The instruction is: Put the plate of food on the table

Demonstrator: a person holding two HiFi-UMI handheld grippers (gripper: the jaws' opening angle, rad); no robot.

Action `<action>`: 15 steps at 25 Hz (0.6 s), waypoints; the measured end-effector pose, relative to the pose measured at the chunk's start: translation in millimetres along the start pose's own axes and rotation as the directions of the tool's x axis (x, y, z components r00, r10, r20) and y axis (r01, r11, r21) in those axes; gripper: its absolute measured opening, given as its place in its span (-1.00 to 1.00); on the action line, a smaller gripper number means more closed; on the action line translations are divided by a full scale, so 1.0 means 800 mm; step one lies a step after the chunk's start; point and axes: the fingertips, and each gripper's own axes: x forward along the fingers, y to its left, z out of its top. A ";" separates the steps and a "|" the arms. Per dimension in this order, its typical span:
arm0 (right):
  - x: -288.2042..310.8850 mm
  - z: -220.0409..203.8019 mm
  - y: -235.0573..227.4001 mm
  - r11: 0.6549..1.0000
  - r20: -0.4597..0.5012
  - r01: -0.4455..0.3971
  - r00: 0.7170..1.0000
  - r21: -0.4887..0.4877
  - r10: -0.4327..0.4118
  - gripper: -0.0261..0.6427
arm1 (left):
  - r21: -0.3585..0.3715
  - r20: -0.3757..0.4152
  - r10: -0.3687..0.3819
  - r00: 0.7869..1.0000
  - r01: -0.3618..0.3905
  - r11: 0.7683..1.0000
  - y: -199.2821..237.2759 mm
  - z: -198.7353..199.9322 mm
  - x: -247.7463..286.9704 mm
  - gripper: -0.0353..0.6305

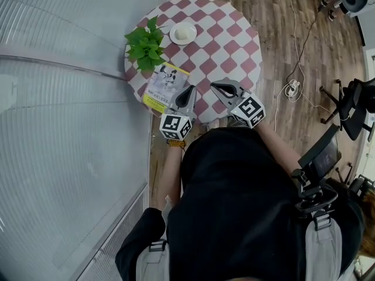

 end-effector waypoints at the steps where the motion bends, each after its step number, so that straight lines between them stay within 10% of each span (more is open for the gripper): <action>1: 0.000 -0.001 0.002 1.000 -0.003 -0.006 1.000 -0.002 0.006 -0.89 | -0.003 -0.007 0.001 1.000 -0.001 1.000 0.000 -0.004 0.001 -0.83; 15: 0.002 -0.011 0.008 1.000 -0.028 -0.028 0.999 -0.003 0.028 -0.89 | -0.026 -0.030 0.008 1.000 -0.009 1.000 0.002 -0.022 0.004 -0.83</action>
